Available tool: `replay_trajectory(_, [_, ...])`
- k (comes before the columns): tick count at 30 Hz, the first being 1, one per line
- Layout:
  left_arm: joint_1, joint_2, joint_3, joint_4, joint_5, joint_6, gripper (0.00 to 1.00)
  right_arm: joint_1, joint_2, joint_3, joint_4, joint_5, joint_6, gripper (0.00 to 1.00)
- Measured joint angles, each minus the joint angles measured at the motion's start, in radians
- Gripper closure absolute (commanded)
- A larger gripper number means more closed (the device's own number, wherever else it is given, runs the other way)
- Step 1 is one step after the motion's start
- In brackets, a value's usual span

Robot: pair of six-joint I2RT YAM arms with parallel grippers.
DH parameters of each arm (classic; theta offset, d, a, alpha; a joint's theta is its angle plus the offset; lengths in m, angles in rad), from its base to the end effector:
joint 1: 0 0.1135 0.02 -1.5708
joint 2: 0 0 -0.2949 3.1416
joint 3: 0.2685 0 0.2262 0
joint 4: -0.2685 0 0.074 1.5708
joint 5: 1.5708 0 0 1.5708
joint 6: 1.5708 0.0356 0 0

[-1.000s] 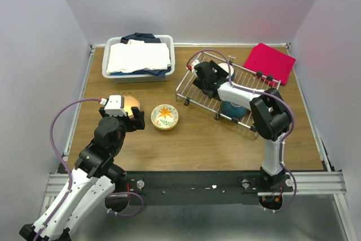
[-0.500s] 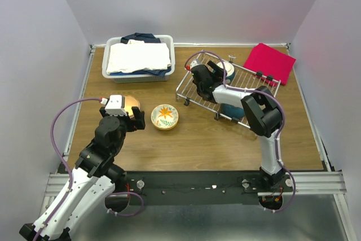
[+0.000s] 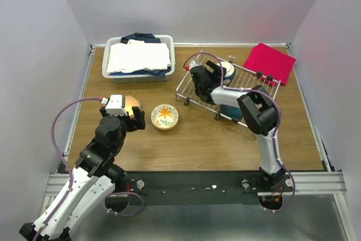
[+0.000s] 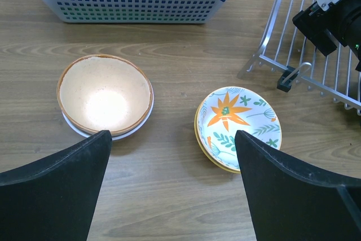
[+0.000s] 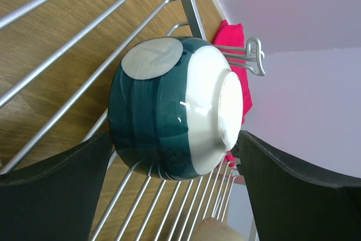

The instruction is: Unload the bowls from the dish rack

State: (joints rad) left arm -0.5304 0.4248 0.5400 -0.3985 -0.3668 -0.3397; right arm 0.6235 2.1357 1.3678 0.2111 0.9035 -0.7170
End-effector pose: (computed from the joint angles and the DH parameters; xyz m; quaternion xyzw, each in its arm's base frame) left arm 0.0617 -0.0214 0.2897 -0.0341 0.7933 -0.1164 0.5966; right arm 0.3881 0.2447 0.2035 -0.3225 0.7480 -0.4016 0.4185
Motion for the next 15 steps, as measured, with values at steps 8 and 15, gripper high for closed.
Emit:
replay_trajectory(8, [0.000, 0.001, 0.000, 0.000, 0.000, 0.000, 0.01, 0.000, 0.012, 0.003, 0.021, 0.003, -0.023, 0.03])
replay_trajectory(15, [0.000, 0.001, 0.000, 0.000, 0.000, 0.000, 0.01, 0.000, 0.012, 0.003, 0.019, -0.011, -0.036, 0.27])
